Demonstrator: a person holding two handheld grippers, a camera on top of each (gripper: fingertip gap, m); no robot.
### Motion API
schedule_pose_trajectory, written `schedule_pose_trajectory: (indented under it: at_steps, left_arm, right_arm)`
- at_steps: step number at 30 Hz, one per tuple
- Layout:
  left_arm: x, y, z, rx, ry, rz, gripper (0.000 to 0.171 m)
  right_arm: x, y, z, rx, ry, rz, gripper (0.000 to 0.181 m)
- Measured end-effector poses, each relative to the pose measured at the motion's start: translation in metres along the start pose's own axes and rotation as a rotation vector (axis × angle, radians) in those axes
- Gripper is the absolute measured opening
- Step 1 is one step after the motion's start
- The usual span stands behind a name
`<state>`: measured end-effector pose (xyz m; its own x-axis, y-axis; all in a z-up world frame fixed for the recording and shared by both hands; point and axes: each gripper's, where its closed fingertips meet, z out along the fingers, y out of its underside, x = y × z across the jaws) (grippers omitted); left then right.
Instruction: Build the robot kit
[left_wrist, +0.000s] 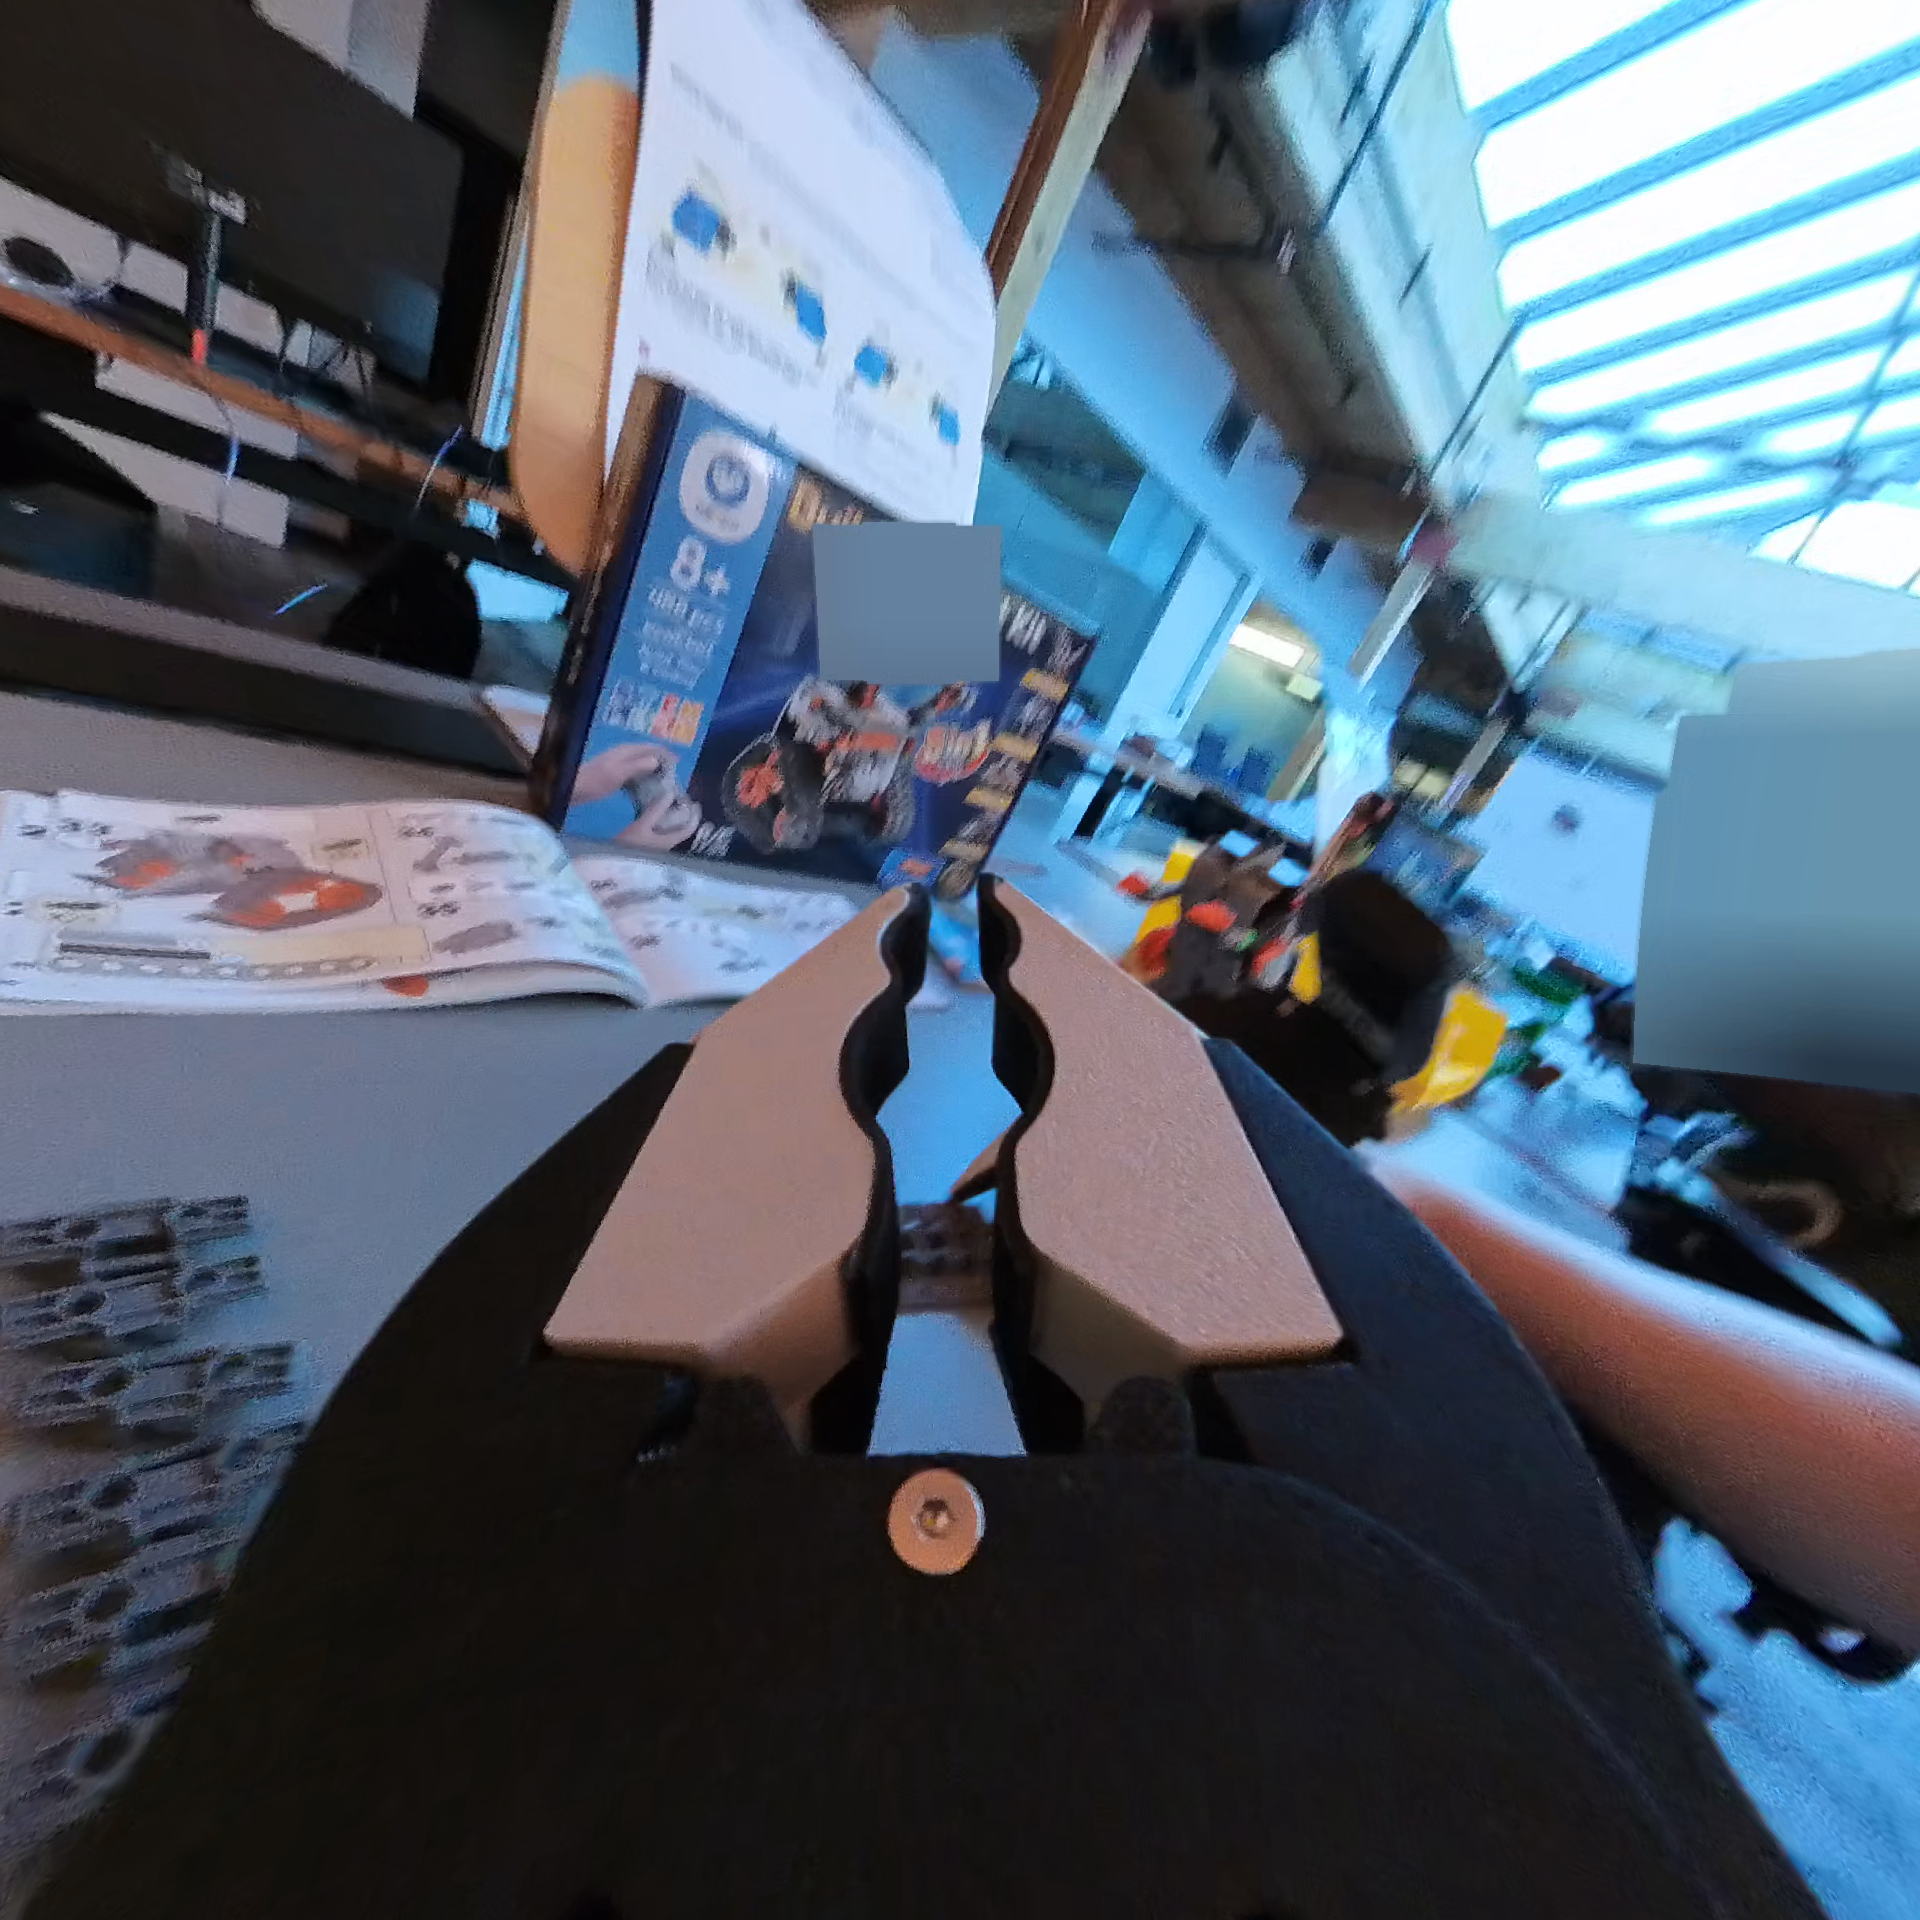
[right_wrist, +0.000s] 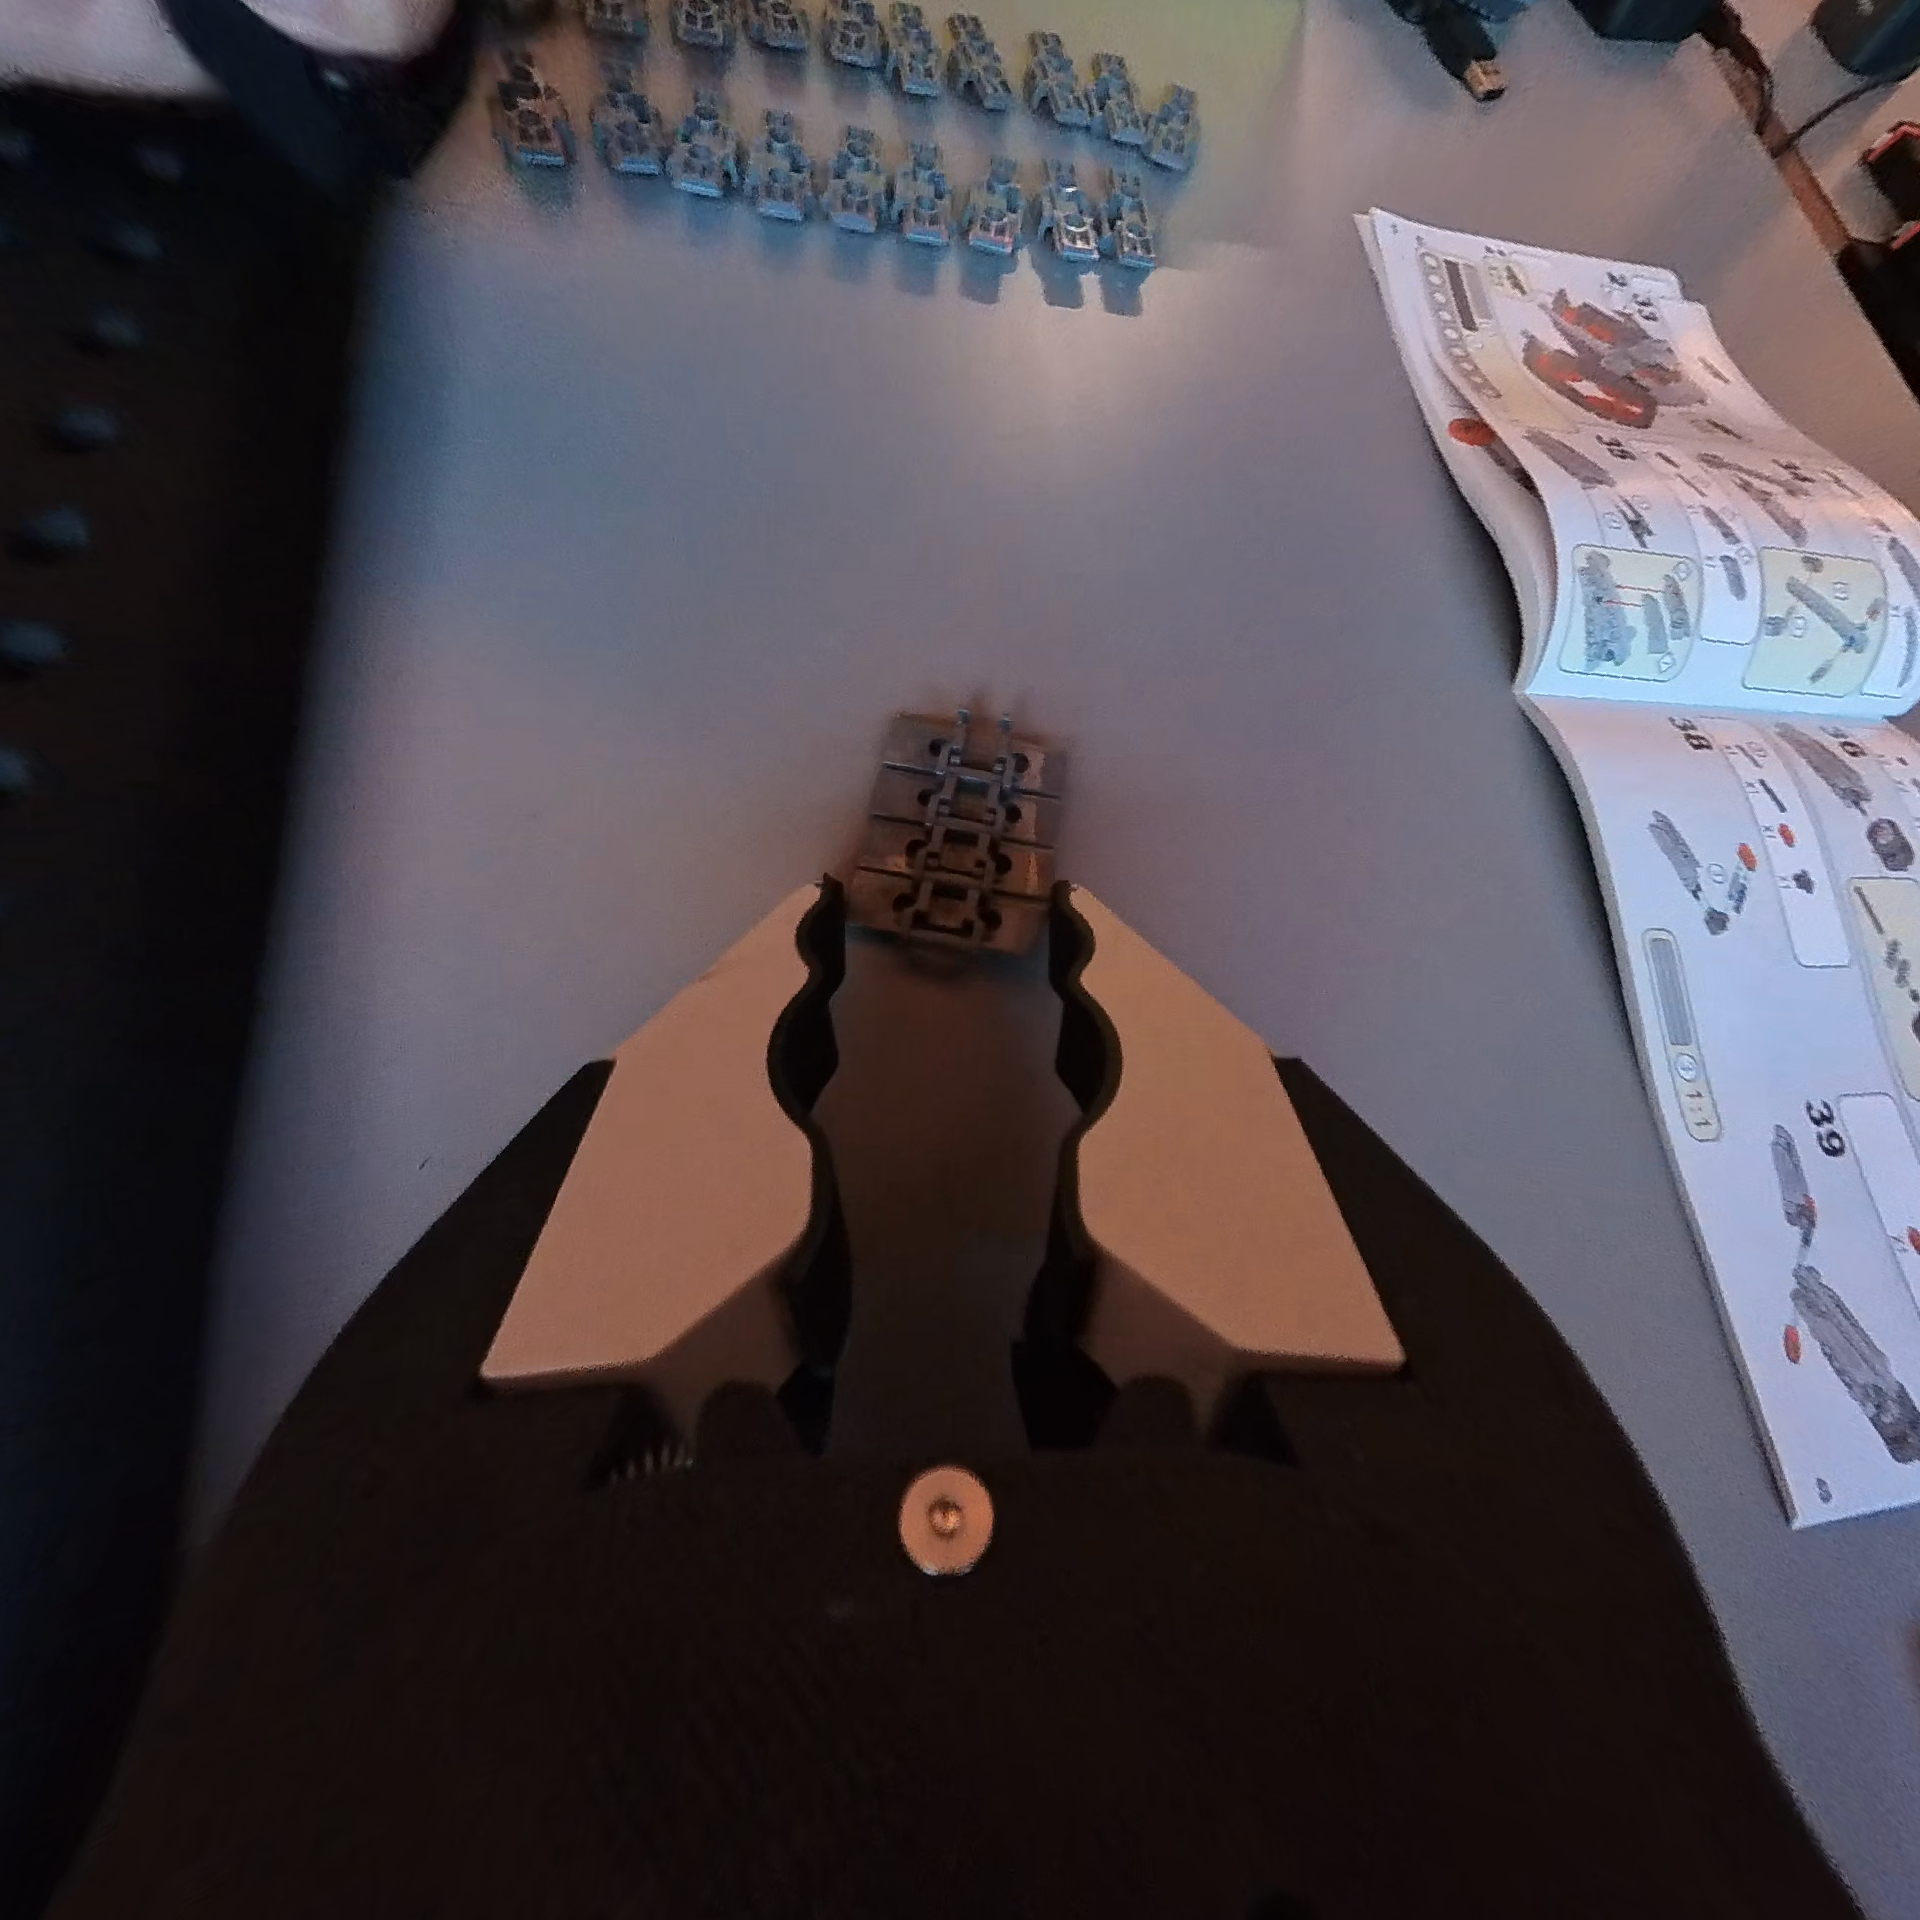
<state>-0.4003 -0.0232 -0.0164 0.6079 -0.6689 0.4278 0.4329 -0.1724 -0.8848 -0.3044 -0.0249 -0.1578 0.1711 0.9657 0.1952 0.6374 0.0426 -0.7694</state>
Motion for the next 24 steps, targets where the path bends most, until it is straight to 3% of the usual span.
schedule_pose_trajectory:
  at_steps: [3, 6, 10, 15, 17, 19, 24]
  left_arm:
    - [0.026, -0.027, -0.029, 0.089, 0.015, -0.076, 0.01]
    - [0.038, -0.049, -0.074, 0.122, -0.107, 0.048, 0.011]
    - [0.023, -0.043, -0.106, -0.09, -0.233, 0.15, 0.011]
    - [0.008, -0.044, -0.105, -0.159, -0.192, 0.115, 0.013]
    - [0.003, -0.046, -0.1, -0.163, -0.161, 0.124, 0.012]
    - [-0.002, -0.056, -0.093, -0.144, -0.156, 0.156, 0.012]
    - [0.017, -0.082, -0.063, -0.137, -0.031, 0.166, 0.012]
  right_arm:
    - [0.006, 0.001, -0.003, -0.004, 0.094, 0.004, 0.037]
    - [0.007, 0.001, -0.005, -0.009, 0.159, -0.005, 0.037]
    - [0.006, 0.001, -0.004, -0.01, 0.132, 0.014, 0.037]
    - [-0.006, 0.0, -0.004, 0.009, 0.033, -0.017, 0.039]
    - [-0.007, 0.0, -0.009, 0.024, 0.044, -0.031, 0.05]
    - [-0.011, 0.003, -0.014, 0.025, 0.046, -0.011, 0.048]
    - [-0.012, 0.008, -0.014, -0.006, 0.047, 0.054, 0.045]
